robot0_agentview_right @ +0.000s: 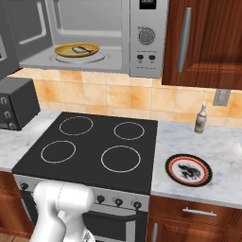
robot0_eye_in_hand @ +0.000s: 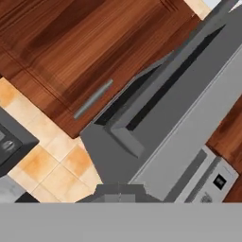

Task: Pick the fish from the counter and place it in the microwave. Then turn on the microwave.

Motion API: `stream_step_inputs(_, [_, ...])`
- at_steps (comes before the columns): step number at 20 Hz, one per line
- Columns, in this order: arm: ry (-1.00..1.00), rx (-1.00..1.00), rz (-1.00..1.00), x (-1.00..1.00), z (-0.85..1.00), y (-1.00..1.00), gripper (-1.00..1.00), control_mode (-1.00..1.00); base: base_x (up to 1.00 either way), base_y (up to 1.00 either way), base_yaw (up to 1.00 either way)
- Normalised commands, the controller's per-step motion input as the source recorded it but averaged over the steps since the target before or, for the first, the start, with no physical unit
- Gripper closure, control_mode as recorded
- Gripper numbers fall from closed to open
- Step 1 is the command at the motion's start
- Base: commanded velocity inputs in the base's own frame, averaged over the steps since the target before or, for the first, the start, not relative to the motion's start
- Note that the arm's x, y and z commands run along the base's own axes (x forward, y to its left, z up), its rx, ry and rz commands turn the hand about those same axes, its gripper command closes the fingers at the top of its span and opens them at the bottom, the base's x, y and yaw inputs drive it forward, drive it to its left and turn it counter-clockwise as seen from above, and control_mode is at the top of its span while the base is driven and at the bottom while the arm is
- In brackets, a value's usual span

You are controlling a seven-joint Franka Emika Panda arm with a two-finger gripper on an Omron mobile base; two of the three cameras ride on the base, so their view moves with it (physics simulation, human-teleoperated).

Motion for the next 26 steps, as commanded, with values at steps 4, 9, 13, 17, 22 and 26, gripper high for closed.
stream_step_inputs(4, [-0.09, 0.0, 0.0, 0.48, -0.14, 0.31, 1.0, -1.0, 0.0, 0.0, 0.0])
stream_step_inputs(9, [-0.11, -0.02, 0.0, 0.37, -0.2, 0.34, 1.0, -1.0, 0.0, 0.0, 0.0])
stream_step_inputs(13, [-0.14, -0.03, 0.0, 0.37, -0.22, 0.41, 1.0, -1.0, 0.0, 0.0, 0.0])
stream_step_inputs(17, [-0.14, -0.04, -0.03, 0.33, -0.09, 0.37, 1.0, -1.0, 0.0, 0.0, 0.0])
stream_step_inputs(22, [-0.04, -0.01, -0.05, 0.34, 0.0, 0.17, 1.0, -1.0, 0.0, 0.0, 0.0])
stream_step_inputs(26, [0.0, 0.0, -0.03, 0.4, 0.0, 0.02, 1.0, -1.0, 0.0, 0.0, 0.0])
